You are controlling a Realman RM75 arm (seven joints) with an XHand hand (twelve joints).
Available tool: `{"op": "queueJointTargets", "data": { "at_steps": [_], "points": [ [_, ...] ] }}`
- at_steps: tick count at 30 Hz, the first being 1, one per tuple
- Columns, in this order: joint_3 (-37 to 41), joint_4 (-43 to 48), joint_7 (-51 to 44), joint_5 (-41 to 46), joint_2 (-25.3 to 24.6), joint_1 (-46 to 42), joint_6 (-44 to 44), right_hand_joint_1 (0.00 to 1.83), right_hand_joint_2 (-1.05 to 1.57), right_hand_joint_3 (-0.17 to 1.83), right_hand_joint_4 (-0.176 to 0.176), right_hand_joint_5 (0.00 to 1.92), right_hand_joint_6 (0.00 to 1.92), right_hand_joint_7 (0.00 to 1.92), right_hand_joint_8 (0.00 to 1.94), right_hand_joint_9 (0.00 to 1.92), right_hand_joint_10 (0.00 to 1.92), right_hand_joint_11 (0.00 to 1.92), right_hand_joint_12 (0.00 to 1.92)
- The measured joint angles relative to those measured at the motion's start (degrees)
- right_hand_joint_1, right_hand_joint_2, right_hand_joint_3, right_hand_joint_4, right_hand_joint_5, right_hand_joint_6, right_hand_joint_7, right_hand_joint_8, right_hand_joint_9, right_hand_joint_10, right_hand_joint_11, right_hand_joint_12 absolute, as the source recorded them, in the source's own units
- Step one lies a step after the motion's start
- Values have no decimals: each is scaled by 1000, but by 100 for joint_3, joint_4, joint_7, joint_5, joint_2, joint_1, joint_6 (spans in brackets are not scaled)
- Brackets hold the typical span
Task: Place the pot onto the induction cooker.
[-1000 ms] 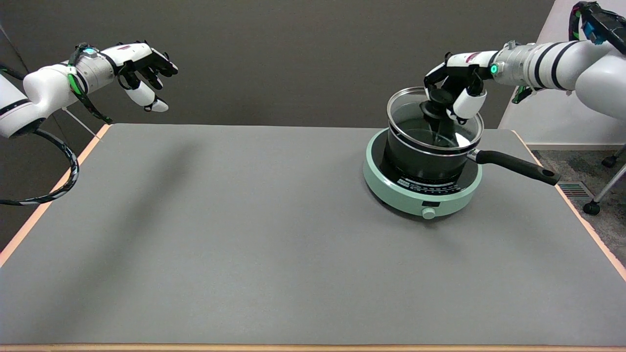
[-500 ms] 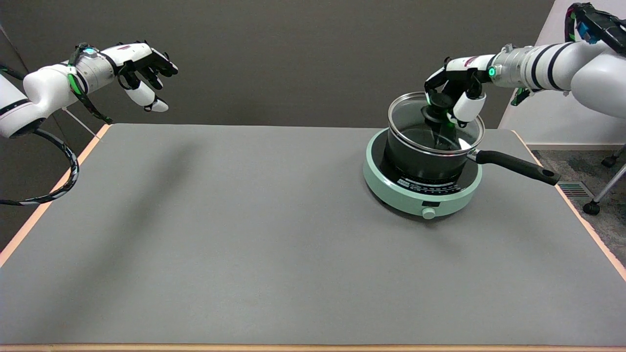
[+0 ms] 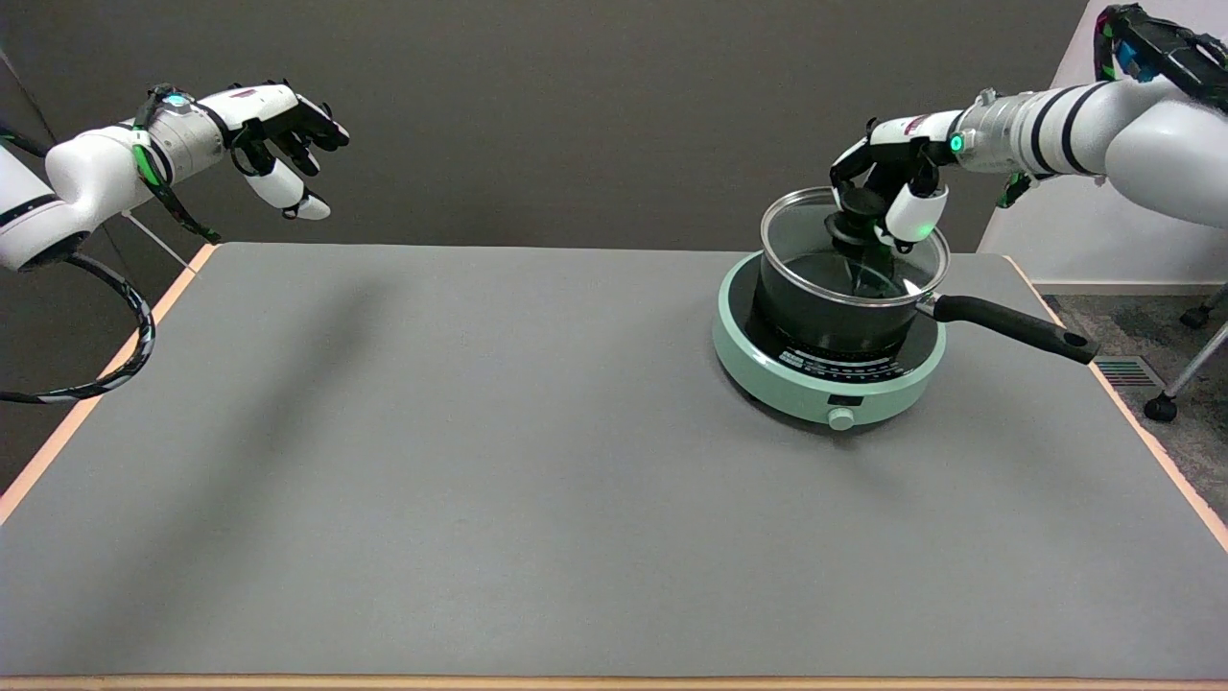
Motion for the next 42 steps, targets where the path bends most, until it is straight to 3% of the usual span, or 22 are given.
{"op": "queueJointTargets", "data": {
  "at_steps": [42],
  "points": [
    [-272, -410, -134, -31, -266, 291, -175, 1345, 740, 1139, 176, 454, 1768, 790, 1811, 814, 1921, 600, 1921]
  ]
}}
